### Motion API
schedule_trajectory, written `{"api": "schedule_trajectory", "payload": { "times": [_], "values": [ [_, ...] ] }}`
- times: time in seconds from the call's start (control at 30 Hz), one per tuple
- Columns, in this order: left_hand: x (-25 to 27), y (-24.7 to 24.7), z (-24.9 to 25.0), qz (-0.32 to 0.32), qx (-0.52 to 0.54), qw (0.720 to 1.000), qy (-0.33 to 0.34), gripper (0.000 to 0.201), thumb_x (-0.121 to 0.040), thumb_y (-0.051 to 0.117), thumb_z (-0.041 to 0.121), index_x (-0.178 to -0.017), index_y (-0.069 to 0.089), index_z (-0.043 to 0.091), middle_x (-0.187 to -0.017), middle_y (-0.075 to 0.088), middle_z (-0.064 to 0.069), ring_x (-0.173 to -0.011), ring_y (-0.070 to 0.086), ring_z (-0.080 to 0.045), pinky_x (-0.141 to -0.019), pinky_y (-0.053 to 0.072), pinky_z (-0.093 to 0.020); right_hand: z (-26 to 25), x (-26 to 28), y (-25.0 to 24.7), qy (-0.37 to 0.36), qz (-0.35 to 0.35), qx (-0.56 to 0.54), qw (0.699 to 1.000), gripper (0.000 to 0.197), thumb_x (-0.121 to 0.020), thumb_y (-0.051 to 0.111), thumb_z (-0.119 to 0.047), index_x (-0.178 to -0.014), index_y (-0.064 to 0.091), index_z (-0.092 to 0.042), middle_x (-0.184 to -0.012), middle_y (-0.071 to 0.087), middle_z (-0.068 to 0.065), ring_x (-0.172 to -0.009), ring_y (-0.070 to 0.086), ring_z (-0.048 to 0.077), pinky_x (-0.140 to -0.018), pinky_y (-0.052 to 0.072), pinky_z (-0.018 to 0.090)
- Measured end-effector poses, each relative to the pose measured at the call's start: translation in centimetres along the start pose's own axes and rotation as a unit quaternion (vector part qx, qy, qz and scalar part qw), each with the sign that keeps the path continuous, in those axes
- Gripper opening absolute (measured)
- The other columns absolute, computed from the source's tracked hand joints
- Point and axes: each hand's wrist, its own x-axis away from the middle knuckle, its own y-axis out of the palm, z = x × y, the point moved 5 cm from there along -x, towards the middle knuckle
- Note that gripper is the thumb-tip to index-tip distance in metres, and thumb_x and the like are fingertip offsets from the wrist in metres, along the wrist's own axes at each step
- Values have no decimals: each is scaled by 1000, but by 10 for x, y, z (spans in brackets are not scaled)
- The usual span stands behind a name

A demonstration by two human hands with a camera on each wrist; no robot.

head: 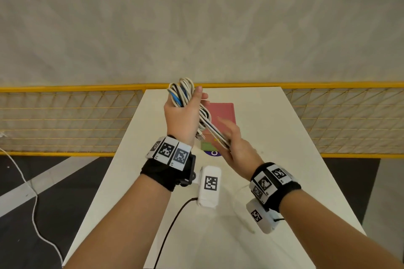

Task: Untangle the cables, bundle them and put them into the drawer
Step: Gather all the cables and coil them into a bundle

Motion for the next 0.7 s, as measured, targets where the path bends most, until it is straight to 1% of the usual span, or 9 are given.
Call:
{"api": "schedule_trajectory", "payload": {
  "times": [0.1, 0.17, 0.23, 0.3, 0.4, 0.47, 0.5, 0.57, 0.7],
  "values": [
    [-7, -9, 2, 25, 39, 999, -1, 20, -89, 68, 17, -100, 62, 2, -67, 70, 2, -62, 68, -13, -57, 53, -30, 21, 11, 4, 65, -50, 55, 995, 45, -96, 48, -29, -134, 23, -25, -93, 64, 3, -76, 58, 28, -70, 45, 35],
    [-12, -15, 4, 34, 48, 998, -5, 29, -89, 69, 20, -105, 61, -3, -66, 69, 3, -64, 68, -12, -56, 53, -29, 40, 20, 10, 130, -139, 121, 974, 53, -94, 52, -35, -137, 25, -20, -92, 64, 2, -84, 58, 30, -89, 42, 39],
    [-16, -17, 8, 22, 24, 999, 2, 27, -89, 69, 23, -99, 64, -1, -65, 69, 3, -63, 67, -12, -54, 51, -28, 57, 29, 13, 194, -183, 114, 957, 92, -80, 65, -51, -145, 8, -21, -127, 57, 1, -118, 52, 21, -114, 22, 48],
    [-16, -14, 13, -9, -33, 999, 20, 21, -89, 69, 26, -78, 66, 8, -64, 69, 2, -55, 62, -14, -49, 48, -26, 52, 24, 12, 197, -179, 51, 962, 129, -61, 70, -69, -147, -16, -26, -159, 13, -3, -144, 13, 14, -118, -4, 53],
    [-5, -4, 13, -69, -77, 994, 33, 26, -89, 68, 26, -64, 67, 19, -67, 71, -1, -56, 62, -16, -56, 52, -30, 19, -5, 15, 151, -104, -80, 980, 133, -57, 72, -68, -148, -15, -27, -160, 0, -3, -147, 1, 14, -119, 2, 44],
    [3, 3, 12, -112, -70, 991, 32, 30, -89, 69, 24, -60, 68, 26, -63, 69, 1, -63, 65, -20, -66, 56, -37, 4, -18, 18, 145, -56, -177, 972, 95, -69, 77, -47, -145, 25, -22, -141, 47, -2, -130, 45, 10, -107, 35, 31],
    [6, 6, 12, -136, -59, 988, 31, 30, -89, 68, 24, -59, 68, 28, -60, 66, 2, -65, 65, -22, -70, 56, -42, 0, -21, 22, 149, -56, -197, 967, 58, -77, 74, -36, -126, 49, -21, -110, 66, -1, -103, 63, 10, -90, 46, 28],
    [6, 8, 14, -187, -11, 982, 27, 23, -90, 65, 23, -67, 66, 28, -55, 59, 5, -62, 62, -21, -74, 54, -44, 2, -16, 35, 176, -99, -176, 963, 5, -89, 63, -28, -89, 66, -24, -64, 61, -3, -58, 60, 14, -61, 47, 28],
    [3, 0, 11, -275, 66, 958, -43, 12, -88, 66, 24, -83, 58, 17, -52, 40, 5, -48, 48, -14, -67, 52, -34, 33, -8, 33, 227, -130, -48, 964, 22, -90, 57, -24, -73, 71, -28, -62, 57, 1, -57, 51, 20, -57, 42, 37]
  ]
}}
